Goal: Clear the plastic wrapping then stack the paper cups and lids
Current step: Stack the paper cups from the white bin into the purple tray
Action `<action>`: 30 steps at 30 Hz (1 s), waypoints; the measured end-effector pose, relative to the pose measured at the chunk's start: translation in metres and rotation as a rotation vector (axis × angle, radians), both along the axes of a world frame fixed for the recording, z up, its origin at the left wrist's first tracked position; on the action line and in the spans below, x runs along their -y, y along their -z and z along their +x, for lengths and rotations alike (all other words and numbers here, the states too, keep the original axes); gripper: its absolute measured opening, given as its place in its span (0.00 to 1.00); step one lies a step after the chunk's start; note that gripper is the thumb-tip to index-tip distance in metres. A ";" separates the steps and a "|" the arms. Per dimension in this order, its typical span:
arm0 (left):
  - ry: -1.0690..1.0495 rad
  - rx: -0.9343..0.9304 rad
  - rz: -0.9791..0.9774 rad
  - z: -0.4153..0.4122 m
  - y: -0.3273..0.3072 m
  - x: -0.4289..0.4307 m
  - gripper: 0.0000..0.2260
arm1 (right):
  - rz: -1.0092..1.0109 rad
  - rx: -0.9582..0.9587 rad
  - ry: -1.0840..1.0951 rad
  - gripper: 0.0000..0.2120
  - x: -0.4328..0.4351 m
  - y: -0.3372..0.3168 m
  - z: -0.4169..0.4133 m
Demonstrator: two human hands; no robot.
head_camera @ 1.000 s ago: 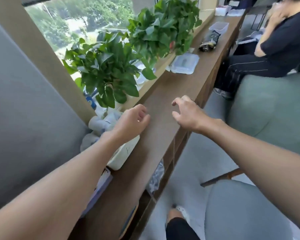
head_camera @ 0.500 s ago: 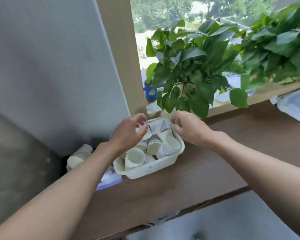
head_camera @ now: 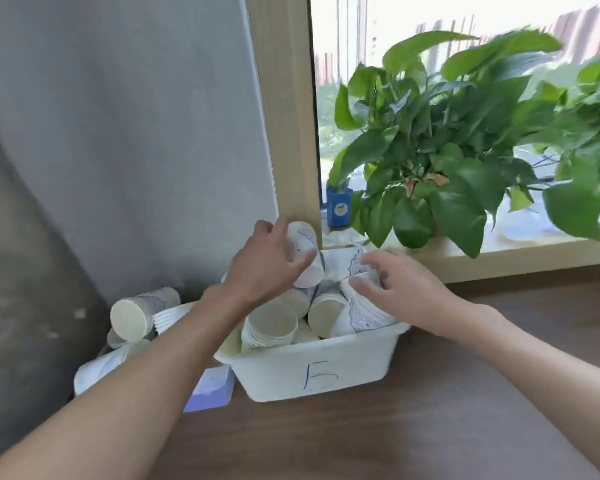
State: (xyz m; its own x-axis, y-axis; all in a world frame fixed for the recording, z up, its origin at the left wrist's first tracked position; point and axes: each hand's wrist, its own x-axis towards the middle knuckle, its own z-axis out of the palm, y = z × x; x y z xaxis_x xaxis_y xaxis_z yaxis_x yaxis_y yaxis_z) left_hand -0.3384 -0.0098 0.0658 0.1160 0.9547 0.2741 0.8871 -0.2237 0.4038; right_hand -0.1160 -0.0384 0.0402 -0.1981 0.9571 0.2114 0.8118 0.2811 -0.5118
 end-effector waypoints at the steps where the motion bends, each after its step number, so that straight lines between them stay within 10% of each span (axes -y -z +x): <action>1: -0.006 0.010 0.011 0.001 0.003 -0.003 0.27 | 0.002 -0.053 -0.004 0.27 0.000 0.006 0.001; 13: -0.124 0.002 -0.021 0.015 0.013 -0.001 0.34 | 0.020 0.078 -0.017 0.31 0.040 0.015 0.003; 20: -0.233 0.125 -0.022 0.031 0.011 -0.003 0.27 | 0.112 -0.167 -0.042 0.25 0.035 0.016 0.003; 30: -0.090 0.423 0.074 0.036 0.003 0.016 0.43 | 0.187 -0.349 -0.057 0.28 0.041 0.020 0.012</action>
State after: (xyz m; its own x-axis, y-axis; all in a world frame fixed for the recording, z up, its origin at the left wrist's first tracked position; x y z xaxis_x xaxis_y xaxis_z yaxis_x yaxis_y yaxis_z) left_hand -0.3022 -0.0253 0.0623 -0.1035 0.9318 0.3479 0.6646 -0.1954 0.7212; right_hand -0.1041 -0.0796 0.0198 -0.1353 0.8851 0.4453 0.5786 0.4355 -0.6897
